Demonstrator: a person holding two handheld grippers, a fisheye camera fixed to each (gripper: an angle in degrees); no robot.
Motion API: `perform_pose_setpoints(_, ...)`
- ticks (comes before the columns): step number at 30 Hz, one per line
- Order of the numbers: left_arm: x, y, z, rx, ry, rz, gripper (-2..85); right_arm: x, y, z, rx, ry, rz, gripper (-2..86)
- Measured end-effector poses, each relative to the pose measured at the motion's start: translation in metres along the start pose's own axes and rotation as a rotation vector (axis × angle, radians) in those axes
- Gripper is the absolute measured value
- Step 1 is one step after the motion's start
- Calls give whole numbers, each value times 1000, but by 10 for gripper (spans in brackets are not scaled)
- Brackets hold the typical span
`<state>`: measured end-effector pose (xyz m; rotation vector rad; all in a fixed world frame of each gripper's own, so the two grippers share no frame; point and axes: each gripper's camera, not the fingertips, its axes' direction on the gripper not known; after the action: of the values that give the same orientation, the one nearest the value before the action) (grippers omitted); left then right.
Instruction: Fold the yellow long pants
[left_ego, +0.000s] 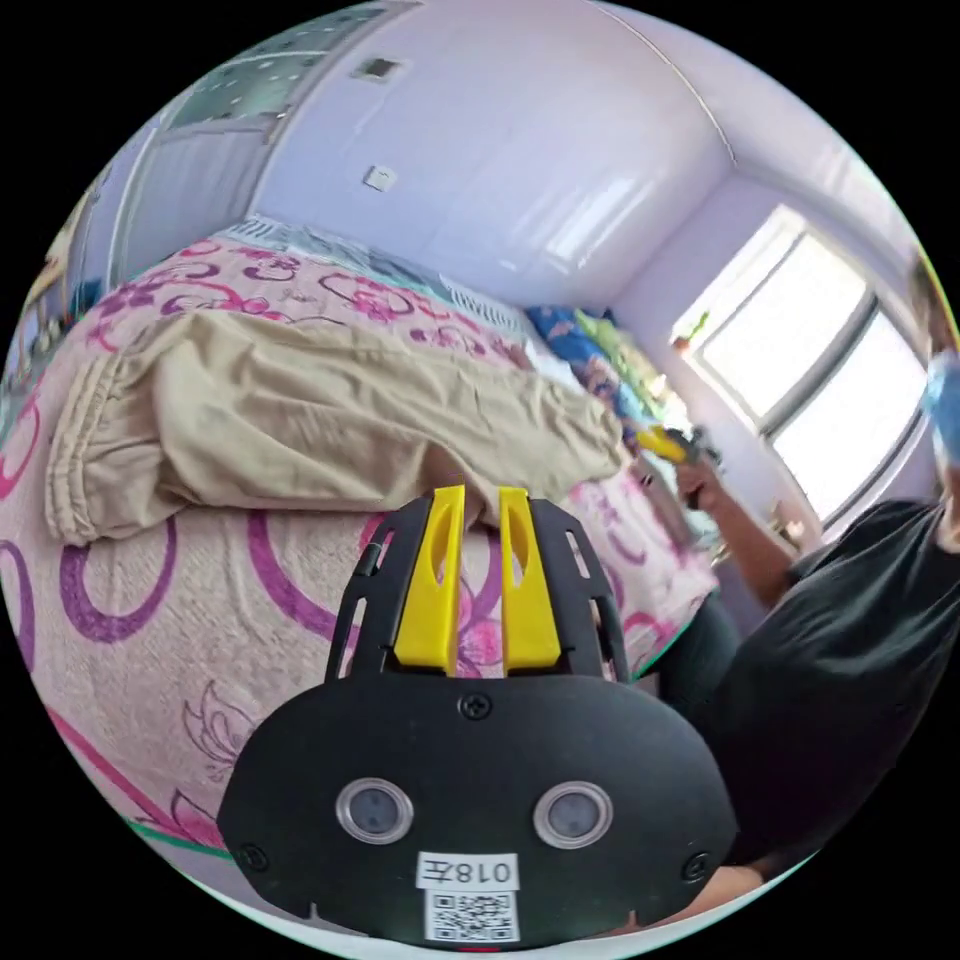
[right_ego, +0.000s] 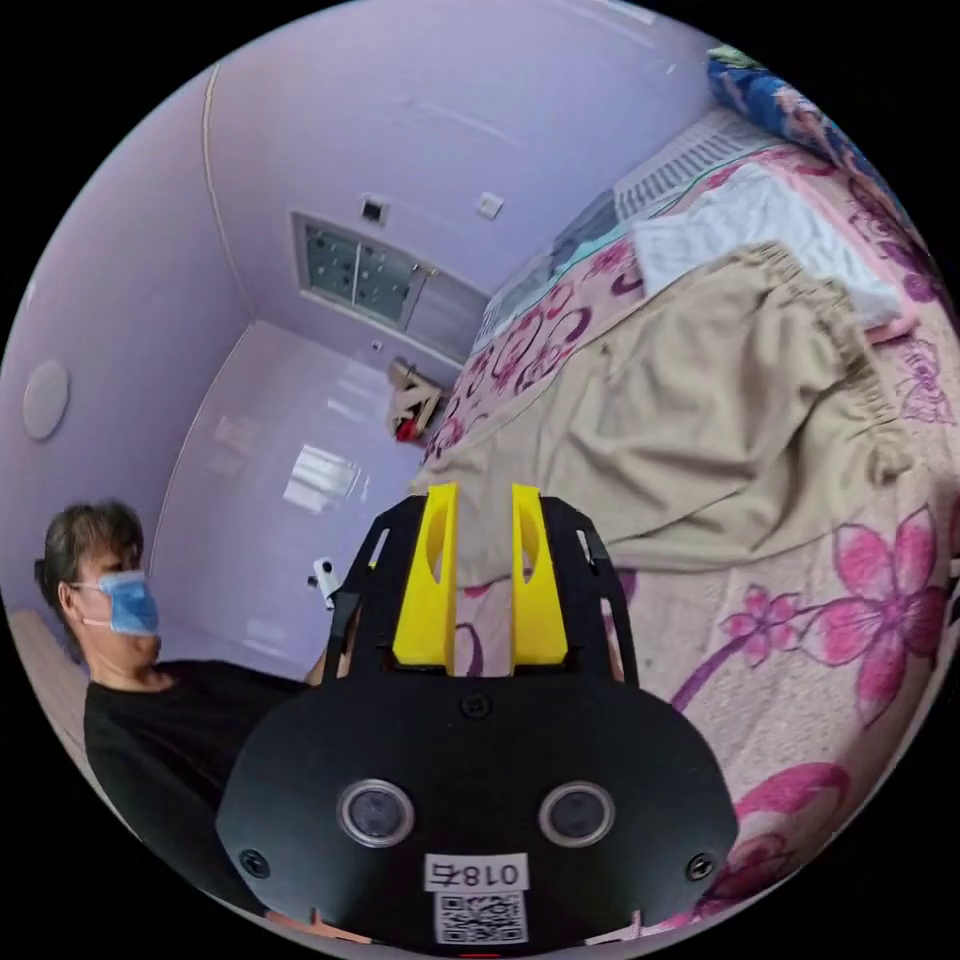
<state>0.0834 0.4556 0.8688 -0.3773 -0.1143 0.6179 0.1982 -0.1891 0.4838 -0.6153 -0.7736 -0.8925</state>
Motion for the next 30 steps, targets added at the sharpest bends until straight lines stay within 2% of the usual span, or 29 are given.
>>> perform_pose_setpoints(2,69,-2,42,-151,-242,157,68,-22,26,46,-119,-16,-45,81)
perform_pose_setpoints(3,84,-4,52,-183,-320,189,69,-34,42,72,-182,-18,-56,78)
perform_pose_setpoints(5,134,-13,79,-236,-597,333,68,-48,63,98,-231,-45,-58,74)
perform_pose_setpoints(6,145,-15,83,-231,-635,362,67,-56,74,108,-242,-79,-54,70)
perform_pose_setpoints(11,192,-40,102,-266,-643,430,63,-78,100,102,-231,-69,-62,61)
perform_pose_setpoints(17,231,-43,100,-278,-678,491,67,-78,116,54,-131,-6,-21,50)
perform_pose_setpoints(27,256,-53,99,-289,-775,511,65,-58,137,23,-56,-2,78,37)
perform_pose_setpoints(30,255,-52,101,-309,-794,515,40,-55,138,20,-41,1,91,30)
